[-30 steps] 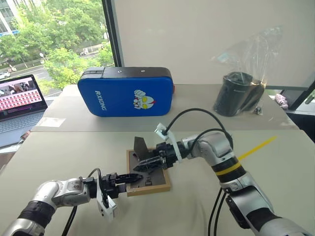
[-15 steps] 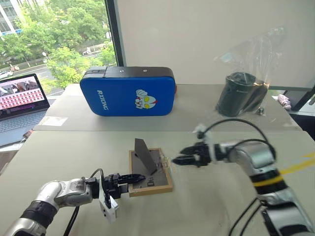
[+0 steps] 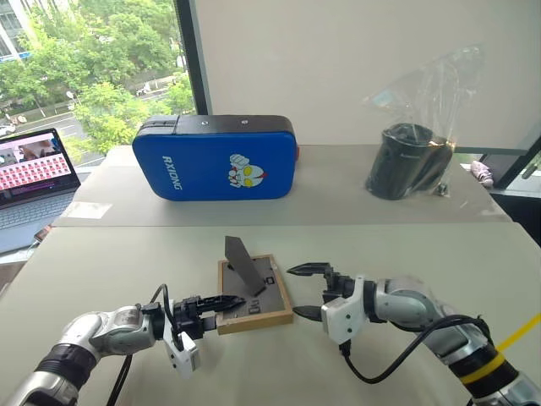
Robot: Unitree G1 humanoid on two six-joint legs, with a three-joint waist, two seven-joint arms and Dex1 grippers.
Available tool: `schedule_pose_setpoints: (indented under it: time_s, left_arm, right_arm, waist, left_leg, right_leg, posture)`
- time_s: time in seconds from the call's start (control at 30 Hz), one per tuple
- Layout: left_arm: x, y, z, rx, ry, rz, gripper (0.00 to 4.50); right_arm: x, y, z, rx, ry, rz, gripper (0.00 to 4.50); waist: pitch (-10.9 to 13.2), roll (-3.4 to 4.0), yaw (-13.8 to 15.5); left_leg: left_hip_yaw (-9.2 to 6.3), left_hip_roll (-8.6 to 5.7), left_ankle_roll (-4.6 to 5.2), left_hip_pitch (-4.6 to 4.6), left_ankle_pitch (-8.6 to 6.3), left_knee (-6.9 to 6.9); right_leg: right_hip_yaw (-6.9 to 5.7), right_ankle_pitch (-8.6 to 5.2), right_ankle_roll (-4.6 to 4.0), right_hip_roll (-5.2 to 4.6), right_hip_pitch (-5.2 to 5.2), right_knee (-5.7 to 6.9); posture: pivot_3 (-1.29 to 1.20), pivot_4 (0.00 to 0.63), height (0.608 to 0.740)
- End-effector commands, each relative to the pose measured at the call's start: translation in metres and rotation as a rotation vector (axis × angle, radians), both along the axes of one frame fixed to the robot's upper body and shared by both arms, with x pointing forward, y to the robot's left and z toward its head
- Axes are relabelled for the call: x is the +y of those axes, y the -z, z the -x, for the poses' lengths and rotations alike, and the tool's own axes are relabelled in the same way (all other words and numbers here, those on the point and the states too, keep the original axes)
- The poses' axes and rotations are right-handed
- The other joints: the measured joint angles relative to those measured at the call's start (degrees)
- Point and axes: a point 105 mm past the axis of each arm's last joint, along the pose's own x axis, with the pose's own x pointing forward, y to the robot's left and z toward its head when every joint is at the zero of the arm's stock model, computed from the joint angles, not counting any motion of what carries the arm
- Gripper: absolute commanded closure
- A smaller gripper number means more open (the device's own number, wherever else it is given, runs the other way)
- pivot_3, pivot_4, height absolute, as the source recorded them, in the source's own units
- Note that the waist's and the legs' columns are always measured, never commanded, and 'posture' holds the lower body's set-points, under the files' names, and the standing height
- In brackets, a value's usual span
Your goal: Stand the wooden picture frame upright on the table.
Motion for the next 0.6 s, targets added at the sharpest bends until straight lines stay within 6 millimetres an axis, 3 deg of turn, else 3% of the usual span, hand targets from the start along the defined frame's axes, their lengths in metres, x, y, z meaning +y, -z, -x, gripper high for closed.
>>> schedule_pose_setpoints:
  time_s: [0.03, 0.17, 0.27, 0.5, 0.6]
  left_arm:
    - [0.0, -0.002, 0.004, 0.011, 0.04, -0.007, 3.29]
    - [0.001, -0.004, 0.001, 0.013, 0.032, -0.01, 3.29]
    - [0.001, -0.004, 0.0, 0.017, 0.027, -0.01, 3.29]
    - [0.001, -0.004, -0.003, 0.022, 0.013, -0.004, 3.29]
    - [0.0, -0.005, -0.004, 0.025, 0.005, 0.007, 3.29]
  right_arm:
    - [0.011, -0.016, 0.001, -0.092, -0.05, -0.066, 0.04]
    - [0.017, -0.015, 0.009, -0.089, -0.098, -0.064, 0.04]
    - [0.019, -0.013, 0.017, -0.084, -0.115, -0.075, 0.81]
    - [0.027, -0.014, 0.029, -0.069, -0.144, -0.094, 3.13]
    - [0.029, -0.015, 0.028, -0.062, -0.139, -0.095, 3.29]
  waist:
    - [0.0, 0.0, 0.0]
    - [0.01, -0.01, 0.01]
    - [0.01, -0.01, 0.02]
    - [0.03, 0.01, -0.2]
    - [0.03, 0.0, -0.17]
  left_leg:
    - [0.0, 0.0, 0.0, 0.0, 0.0, 0.0]
    - [0.0, 0.0, 0.02, -0.02, -0.01, 0.0]
    - [0.0, 0.0, 0.03, -0.01, -0.02, 0.0]
    - [0.0, 0.0, 0.04, 0.01, -0.02, 0.0]
    - [0.0, 0.0, 0.04, 0.03, -0.02, 0.0]
  right_leg:
    - [0.0, 0.06, -0.11, 0.0, 0.0, -0.01]
    - [0.0, 0.1, -0.17, 0.0, 0.02, -0.07]
    - [0.0, 0.1, -0.17, 0.0, 0.03, -0.08]
    - [0.0, 0.1, -0.18, 0.0, 0.04, -0.04]
    - [0.0, 0.1, -0.18, 0.0, 0.05, -0.02]
  posture:
    - [0.0, 0.15, 0.74]
    - [0.0, 0.15, 0.74]
    - [0.0, 0.15, 0.74]
    - [0.0, 0.15, 0.74]
    - [0.0, 0.15, 0.74]
